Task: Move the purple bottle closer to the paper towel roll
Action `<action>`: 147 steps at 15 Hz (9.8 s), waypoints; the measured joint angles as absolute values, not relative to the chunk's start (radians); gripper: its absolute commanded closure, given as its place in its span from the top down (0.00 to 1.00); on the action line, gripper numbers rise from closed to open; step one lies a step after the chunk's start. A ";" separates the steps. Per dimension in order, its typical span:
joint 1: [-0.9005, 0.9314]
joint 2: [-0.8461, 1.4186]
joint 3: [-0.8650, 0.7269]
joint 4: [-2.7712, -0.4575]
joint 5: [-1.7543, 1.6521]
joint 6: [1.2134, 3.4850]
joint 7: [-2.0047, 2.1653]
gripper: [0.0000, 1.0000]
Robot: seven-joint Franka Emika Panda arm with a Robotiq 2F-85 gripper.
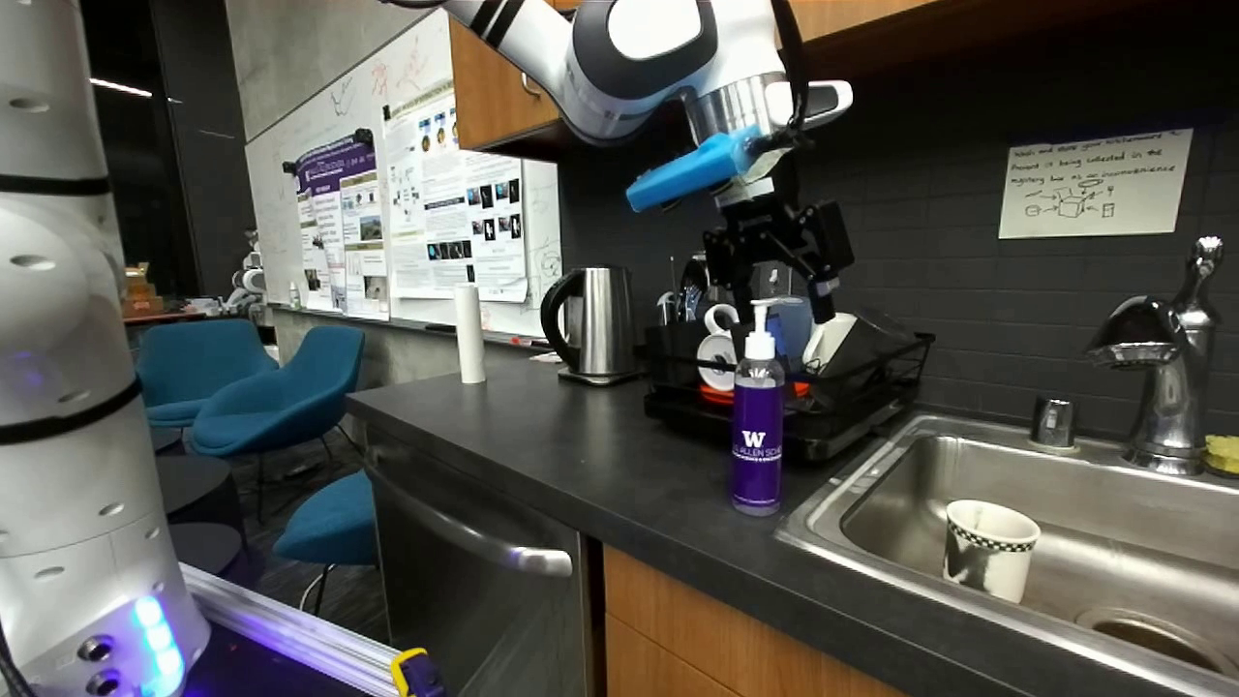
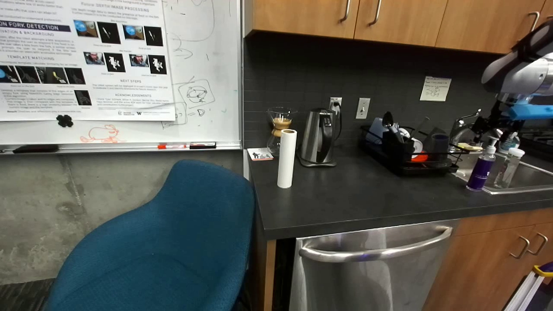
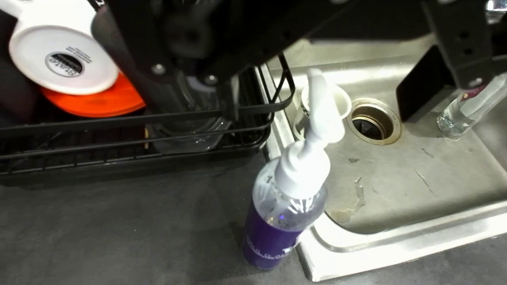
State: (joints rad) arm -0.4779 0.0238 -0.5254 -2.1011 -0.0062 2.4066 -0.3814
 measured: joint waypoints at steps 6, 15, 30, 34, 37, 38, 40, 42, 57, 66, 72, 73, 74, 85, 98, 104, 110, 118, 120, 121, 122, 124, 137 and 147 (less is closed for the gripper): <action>-0.478 -0.027 -0.525 -2.103 -0.008 2.347 -0.381 1.00; -0.478 -0.025 -0.529 -2.134 0.064 2.346 -0.429 1.00; -0.489 0.046 -0.532 -2.138 0.053 2.357 -0.462 0.18; -0.491 0.046 -0.532 -2.138 0.034 2.363 -0.462 0.18; -0.491 0.045 -0.531 -2.138 0.029 2.370 -0.462 0.18; -0.490 0.043 -0.529 -2.138 0.029 2.370 -0.463 0.18; -0.490 0.032 -0.524 -2.138 0.032 2.370 -0.464 0.18; -0.490 0.014 -0.518 -2.137 0.038 2.357 -0.464 0.18; -0.416 -0.101 -0.448 -2.186 0.077 2.219 -0.459 0.18; -0.344 -0.115 -0.356 -2.233 -0.023 2.240 -0.366 0.18; -0.293 -0.115 -0.293 -2.239 -0.065 2.241 -0.306 0.18; -0.287 -0.115 -0.286 -2.238 -0.065 2.242 -0.301 0.18; -0.281 -0.115 -0.281 -2.236 -0.065 2.242 -0.298 0.18; -0.227 -0.108 -0.232 -2.181 -0.049 2.226 -0.264 0.18; -0.150 -0.088 -0.148 -2.185 -0.035 2.203 -0.189 0.18; -0.140 -0.078 -0.127 -2.193 -0.044 2.204 -0.168 0.43; -0.140 -0.078 -0.127 -2.193 -0.045 2.204 -0.167 0.43; -0.140 -0.078 -0.127 -2.193 -0.045 2.204 -0.167 0.43; -0.140 -0.078 -0.127 -2.193 -0.045 2.204 -0.167 0.43; -0.140 -0.078 -0.127 -2.193 -0.045 2.204 -0.167 0.43; -0.140 -0.078 -0.127 -2.193 -0.045 2.204 -0.167 0.43; -0.140 -0.078 -0.127 -2.193 -0.045 2.204 -0.167 0.18; -0.035 0.072 -0.023 -2.082 -0.038 2.275 0.080 0.18; -0.027 0.195 -0.020 -1.902 0.011 2.258 0.073 0.18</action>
State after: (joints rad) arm -0.0266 0.1947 -0.0202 -1.9016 0.0113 2.2582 0.0727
